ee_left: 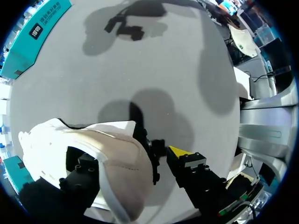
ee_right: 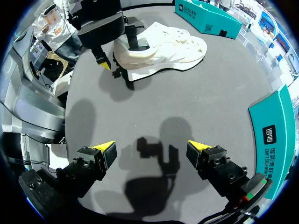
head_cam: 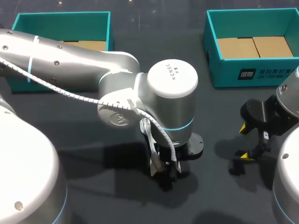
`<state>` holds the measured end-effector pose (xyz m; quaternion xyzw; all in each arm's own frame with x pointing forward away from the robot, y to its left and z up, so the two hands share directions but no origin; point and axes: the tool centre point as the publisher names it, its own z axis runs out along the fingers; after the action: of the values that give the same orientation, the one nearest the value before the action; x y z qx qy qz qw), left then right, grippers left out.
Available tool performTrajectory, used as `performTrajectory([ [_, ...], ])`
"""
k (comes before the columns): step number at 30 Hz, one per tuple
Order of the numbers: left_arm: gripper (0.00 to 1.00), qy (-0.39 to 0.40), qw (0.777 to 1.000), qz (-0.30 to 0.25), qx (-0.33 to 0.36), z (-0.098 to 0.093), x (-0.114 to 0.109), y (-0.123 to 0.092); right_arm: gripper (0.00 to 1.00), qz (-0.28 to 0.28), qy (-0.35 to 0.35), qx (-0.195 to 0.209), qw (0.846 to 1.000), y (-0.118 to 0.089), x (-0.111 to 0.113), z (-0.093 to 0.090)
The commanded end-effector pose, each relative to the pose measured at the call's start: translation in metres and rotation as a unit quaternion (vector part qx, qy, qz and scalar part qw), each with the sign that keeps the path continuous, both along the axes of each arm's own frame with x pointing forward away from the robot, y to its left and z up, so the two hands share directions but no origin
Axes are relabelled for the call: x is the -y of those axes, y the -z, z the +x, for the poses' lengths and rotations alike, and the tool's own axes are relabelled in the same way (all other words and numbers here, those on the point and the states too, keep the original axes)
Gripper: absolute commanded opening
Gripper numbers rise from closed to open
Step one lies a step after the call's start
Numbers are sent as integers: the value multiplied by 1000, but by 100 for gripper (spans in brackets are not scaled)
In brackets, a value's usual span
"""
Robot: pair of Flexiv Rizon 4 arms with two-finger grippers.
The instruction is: Take the shoe out of the shoebox, open the shoe tongue, remove and reinsert the insole, then place the shoe into the shoebox
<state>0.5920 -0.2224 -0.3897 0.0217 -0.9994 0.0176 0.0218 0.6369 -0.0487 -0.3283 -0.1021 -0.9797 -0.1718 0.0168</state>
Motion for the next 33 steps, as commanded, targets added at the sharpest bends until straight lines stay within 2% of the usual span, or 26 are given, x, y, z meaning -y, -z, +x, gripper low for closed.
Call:
performTrajectory([
  [1, 66, 1, 1000, 9, -2, 0, 4, 2, 100, -1, 0, 2, 1000, 0, 1, -3],
  [3, 64, 2, 1000, 10, -4, 1, 3, 2, 100, -1, 0, 2, 1000, 0, 1, -3],
  [5, 54, 3, 1000, 12, -6, 1, 2, 2, 100, -1, 0, 2, 1000, 0, 1, -3],
  [6, 54, 4, 1000, 12, -6, 1, 1, 2, 100, -1, 0, 2, 1000, 0, 1, -3],
  [10, 67, 10, 1000, 17, -8, 0, -3, 1, 100, -1, 0, 2, 1000, 0, 1, -3],
  [14, 68, 15, 1000, 24, -7, 0, -5, 3, 100, -1, 0, 2, 1000, 0, 1, -3],
  [16, 60, 16, 999, 27, -7, 1, -5, 5, 100, -1, 0, 2, 1000, 0, 1, -3],
  [19, 38, 15, 999, 29, -8, 2, -5, 6, 100, -1, 0, 2, 1000, 0, 1, -3],
  [21, 10, 15, 999, 29, -8, 3, -5, 5, 100, -1, 0, 2, 1000, 0, 1, -3],
  [22, 0, 16, 999, 30, -7, 3, -6, 4, 100, -1, 0, 2, 1000, 0, 1, -3],
  [33, 0, 31, 999, 33, -10, 1, -14, -14, 100, -1, 0, 2, 1000, 0, 1, -3],
])
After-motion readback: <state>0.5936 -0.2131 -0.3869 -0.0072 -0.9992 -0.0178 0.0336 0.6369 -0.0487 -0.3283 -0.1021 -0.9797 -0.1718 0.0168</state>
